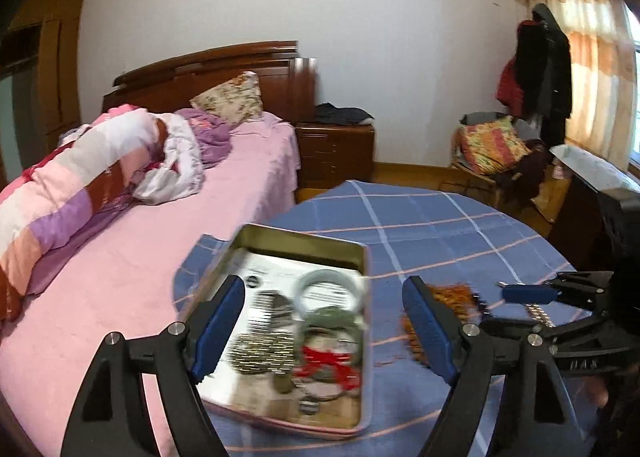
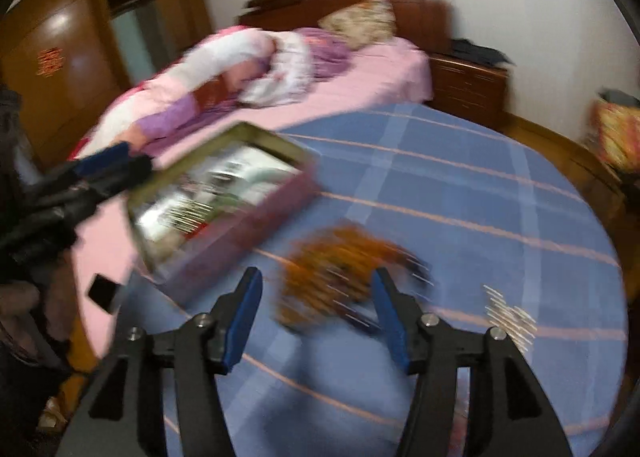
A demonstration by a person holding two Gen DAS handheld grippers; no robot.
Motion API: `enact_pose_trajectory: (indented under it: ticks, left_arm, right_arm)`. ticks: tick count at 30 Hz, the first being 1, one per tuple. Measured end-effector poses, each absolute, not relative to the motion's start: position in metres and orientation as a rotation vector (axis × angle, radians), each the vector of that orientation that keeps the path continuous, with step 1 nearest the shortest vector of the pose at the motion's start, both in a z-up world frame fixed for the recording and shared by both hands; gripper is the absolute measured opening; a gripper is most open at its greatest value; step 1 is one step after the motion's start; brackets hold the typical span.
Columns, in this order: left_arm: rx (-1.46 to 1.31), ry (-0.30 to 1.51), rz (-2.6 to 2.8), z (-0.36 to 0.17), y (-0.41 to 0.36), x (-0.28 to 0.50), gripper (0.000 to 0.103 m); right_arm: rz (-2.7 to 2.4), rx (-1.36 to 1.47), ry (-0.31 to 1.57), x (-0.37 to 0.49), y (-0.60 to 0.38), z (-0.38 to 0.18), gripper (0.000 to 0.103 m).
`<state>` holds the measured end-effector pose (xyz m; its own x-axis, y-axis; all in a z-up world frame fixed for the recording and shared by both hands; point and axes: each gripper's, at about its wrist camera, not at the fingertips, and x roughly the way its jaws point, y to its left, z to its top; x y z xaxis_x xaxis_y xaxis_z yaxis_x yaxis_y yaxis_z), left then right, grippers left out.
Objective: Organize jewelry
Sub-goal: 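Grasp the white pearl necklace with the right gripper while the left grasps the red tassel pendant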
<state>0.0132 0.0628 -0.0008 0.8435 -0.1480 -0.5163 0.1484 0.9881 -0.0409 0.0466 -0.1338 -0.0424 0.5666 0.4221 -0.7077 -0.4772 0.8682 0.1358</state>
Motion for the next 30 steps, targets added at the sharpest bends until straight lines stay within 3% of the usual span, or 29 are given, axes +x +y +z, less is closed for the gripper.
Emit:
enact_pose_trajectory:
  ticks: [6,14,17,19,20,30]
  left_arm:
    - [0.058,0.567,-0.24,-0.007,0.008,0.014,0.081]
    - [0.102,0.639,-0.303,-0.026,-0.046,0.013,0.081]
    - [0.098,0.67,-0.308,-0.033,-0.052,0.016,0.081]
    - [0.093,0.684,-0.318,-0.035,-0.056,0.017,0.081]
    - [0.097,0.689,-0.322,-0.036,-0.06,0.018,0.081]
    - [0.158,0.708,-0.444,-0.041,-0.118,0.009,0.081]
  right_arm:
    - [0.316,-0.013,0.858,0.046,-0.211,-0.056,0.06]
    - [0.278,-0.01,0.918,0.063,-0.219,-0.076,0.06]
    - [0.255,-0.028,0.947,0.069,-0.221,-0.087,0.047]
    - [0.241,-0.067,0.933,0.067,-0.224,-0.086,0.021]
    - [0.249,-0.067,0.933,0.067,-0.225,-0.085,0.015]
    - [0.248,0.002,0.84,0.043,-0.26,-0.057,0.015]
